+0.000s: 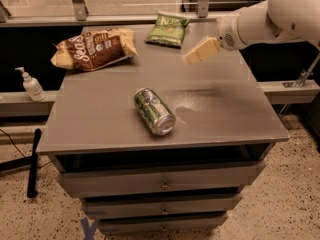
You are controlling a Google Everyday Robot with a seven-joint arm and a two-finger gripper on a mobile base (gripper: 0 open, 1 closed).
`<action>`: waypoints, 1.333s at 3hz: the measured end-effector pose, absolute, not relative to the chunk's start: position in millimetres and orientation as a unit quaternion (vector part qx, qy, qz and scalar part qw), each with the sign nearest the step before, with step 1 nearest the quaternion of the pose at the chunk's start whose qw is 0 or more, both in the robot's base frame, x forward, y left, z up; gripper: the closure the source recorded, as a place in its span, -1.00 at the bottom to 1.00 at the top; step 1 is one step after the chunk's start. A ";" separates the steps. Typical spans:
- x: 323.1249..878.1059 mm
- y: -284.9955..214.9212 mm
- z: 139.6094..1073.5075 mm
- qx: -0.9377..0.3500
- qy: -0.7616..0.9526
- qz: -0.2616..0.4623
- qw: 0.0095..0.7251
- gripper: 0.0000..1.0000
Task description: Move green jalapeno chip bag near green can
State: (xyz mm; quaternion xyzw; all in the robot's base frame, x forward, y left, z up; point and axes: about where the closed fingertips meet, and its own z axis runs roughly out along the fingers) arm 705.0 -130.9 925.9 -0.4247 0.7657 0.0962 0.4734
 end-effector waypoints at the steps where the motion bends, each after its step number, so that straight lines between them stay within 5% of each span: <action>1: 738.8 -114.0 920.5 -0.379 0.764 0.121 0.508 -1.00; 4: 833.8 -81.2 881.0 -0.332 0.758 0.170 0.535 -1.00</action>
Offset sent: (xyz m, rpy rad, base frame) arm 0.1291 0.0477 -0.0266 0.3084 -0.0432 -0.1021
